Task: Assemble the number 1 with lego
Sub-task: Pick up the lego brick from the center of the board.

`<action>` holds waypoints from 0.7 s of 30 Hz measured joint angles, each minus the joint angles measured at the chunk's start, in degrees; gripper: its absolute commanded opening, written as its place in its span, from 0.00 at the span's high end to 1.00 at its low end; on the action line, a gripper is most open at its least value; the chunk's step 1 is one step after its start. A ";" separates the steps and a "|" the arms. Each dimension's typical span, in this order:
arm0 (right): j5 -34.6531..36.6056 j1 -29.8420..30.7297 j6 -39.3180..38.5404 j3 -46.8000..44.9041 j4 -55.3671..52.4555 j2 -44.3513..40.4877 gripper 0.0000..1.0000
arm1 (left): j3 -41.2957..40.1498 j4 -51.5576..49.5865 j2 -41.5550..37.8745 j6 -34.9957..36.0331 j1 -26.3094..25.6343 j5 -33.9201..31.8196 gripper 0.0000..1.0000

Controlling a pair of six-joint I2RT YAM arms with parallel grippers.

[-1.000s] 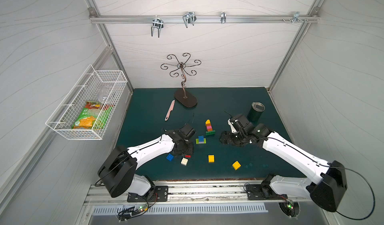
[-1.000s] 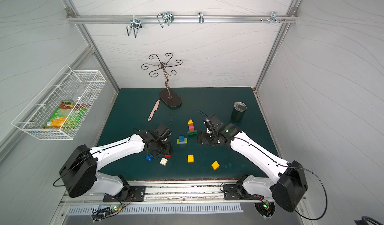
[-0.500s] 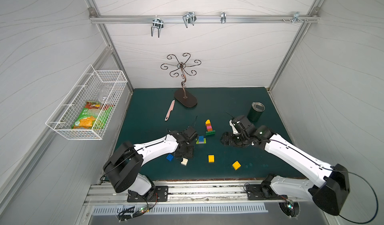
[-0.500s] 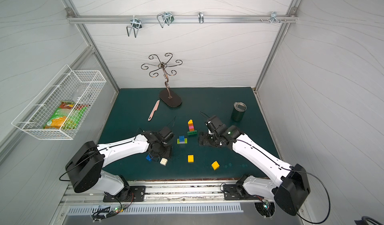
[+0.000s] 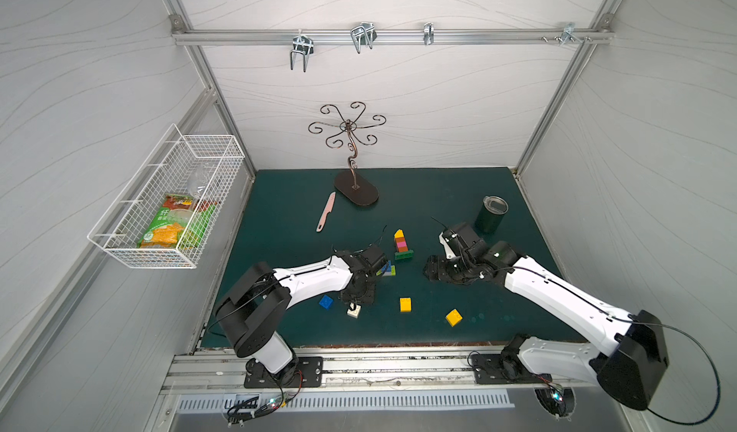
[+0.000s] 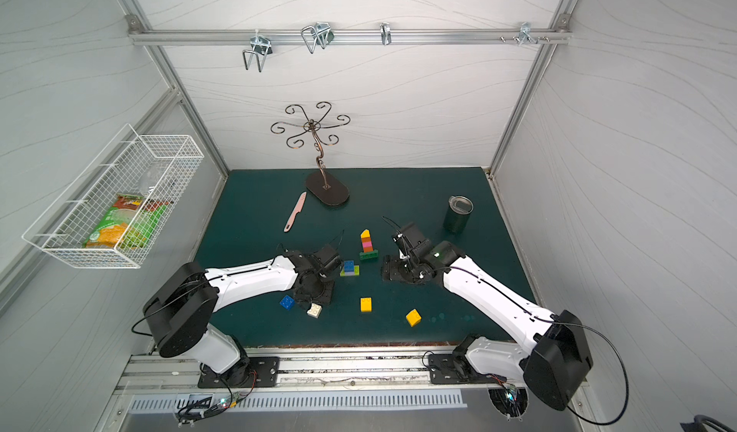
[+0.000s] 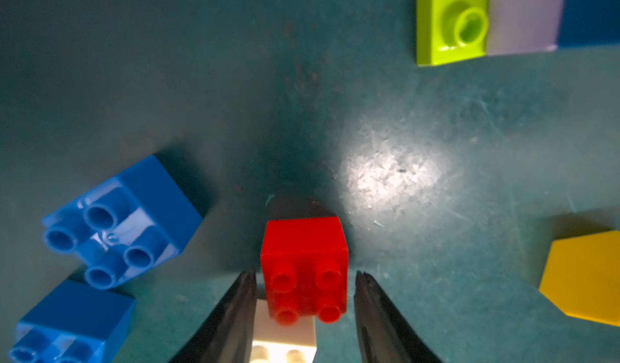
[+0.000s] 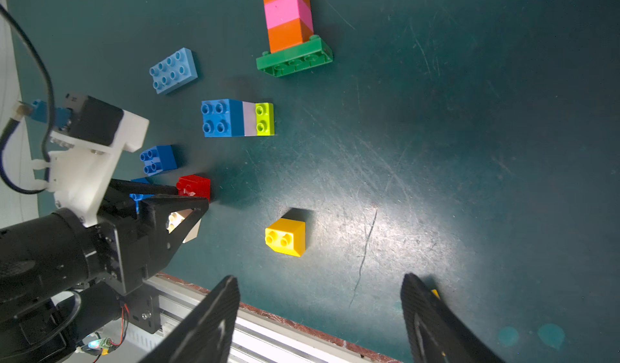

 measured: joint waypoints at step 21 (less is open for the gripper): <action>-0.90 -0.61 -1.07 -0.35 0.33 -0.04 0.20 | 2.64 -0.37 2.69 -1.14 0.00 -0.87 0.70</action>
